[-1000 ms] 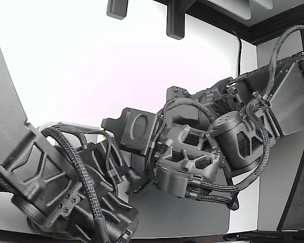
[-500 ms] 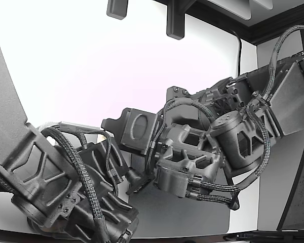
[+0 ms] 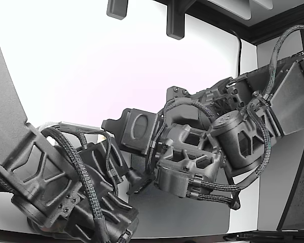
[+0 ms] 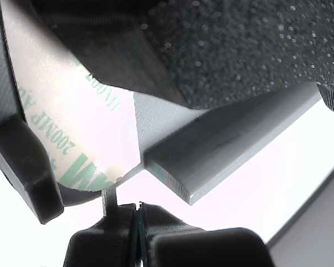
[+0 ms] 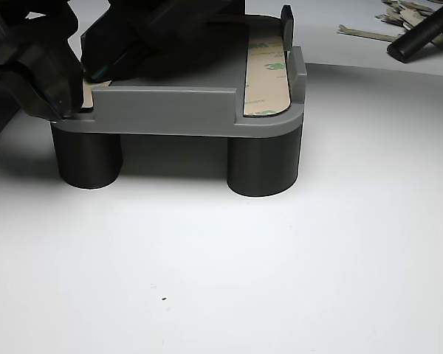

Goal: Peel off protective film from adhesive tape.

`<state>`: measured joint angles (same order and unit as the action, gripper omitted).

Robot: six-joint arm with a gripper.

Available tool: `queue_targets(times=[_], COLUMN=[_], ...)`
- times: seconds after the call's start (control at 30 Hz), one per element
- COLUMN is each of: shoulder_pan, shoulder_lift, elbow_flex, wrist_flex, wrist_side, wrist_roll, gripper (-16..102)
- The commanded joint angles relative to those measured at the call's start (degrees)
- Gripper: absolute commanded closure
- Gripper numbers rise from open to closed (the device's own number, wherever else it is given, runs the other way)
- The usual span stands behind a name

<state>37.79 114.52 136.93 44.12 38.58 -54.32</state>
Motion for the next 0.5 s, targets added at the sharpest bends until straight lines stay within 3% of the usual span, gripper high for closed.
queue_targets(times=[0.0,0.47], shoulder_pan=[-0.18,-0.18], shoulder_lift=[1.58,1.58], elbow_flex=[-1.41,-1.76], wrist_flex=[0.09,0.62], wrist_side=[-0.26,-0.35], wrist_roll=[0.26,0.26], gripper=[97,97])
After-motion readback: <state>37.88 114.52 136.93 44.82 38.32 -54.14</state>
